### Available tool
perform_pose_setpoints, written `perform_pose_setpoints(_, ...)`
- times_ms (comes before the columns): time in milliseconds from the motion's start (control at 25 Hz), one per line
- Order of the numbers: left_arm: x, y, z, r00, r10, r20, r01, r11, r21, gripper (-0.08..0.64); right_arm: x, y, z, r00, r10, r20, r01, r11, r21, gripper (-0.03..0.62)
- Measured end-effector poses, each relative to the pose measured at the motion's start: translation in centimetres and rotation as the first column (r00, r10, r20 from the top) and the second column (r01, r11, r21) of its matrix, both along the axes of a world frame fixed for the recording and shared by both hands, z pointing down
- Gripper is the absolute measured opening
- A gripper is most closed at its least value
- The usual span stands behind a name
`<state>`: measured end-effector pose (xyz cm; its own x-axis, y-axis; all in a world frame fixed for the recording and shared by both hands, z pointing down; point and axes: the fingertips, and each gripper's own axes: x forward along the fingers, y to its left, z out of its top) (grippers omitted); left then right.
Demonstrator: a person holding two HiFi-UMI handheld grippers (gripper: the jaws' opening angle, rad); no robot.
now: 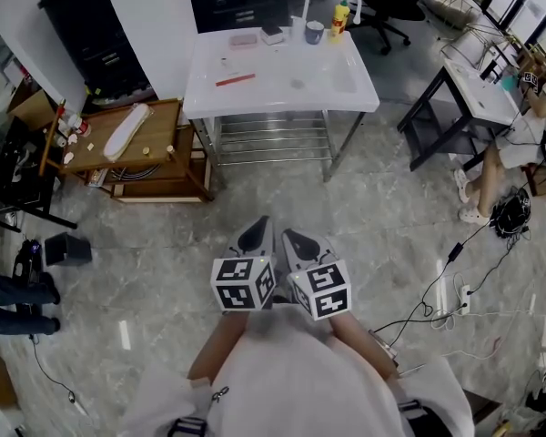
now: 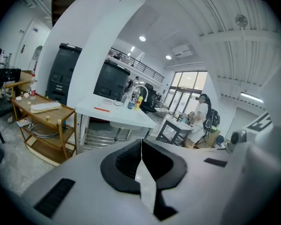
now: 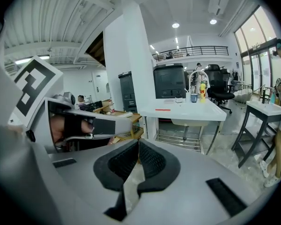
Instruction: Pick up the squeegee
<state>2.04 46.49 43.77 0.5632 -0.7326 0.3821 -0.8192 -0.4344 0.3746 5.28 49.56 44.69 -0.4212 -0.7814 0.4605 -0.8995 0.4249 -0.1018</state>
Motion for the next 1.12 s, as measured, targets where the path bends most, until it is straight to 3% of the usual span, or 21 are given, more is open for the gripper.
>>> perform_pose_setpoints(560,-0.1,-1.3,-0.2,0.999,-0.046,-0.01,0.046,0.999,0.012,0.028,0.1,-1.6,-0.5,0.999,-0.04,-0.011,0.04,0.999,0.02,0.026)
perform_pose_setpoints(1120,2.0,-3.7,1.0,1.0,-0.024,-0.003,0.024,1.0,-0.013,0.028,1.9,-4.9,0.0,0.999,-0.038,0.006,0.038,0.999,0.024,0.026)
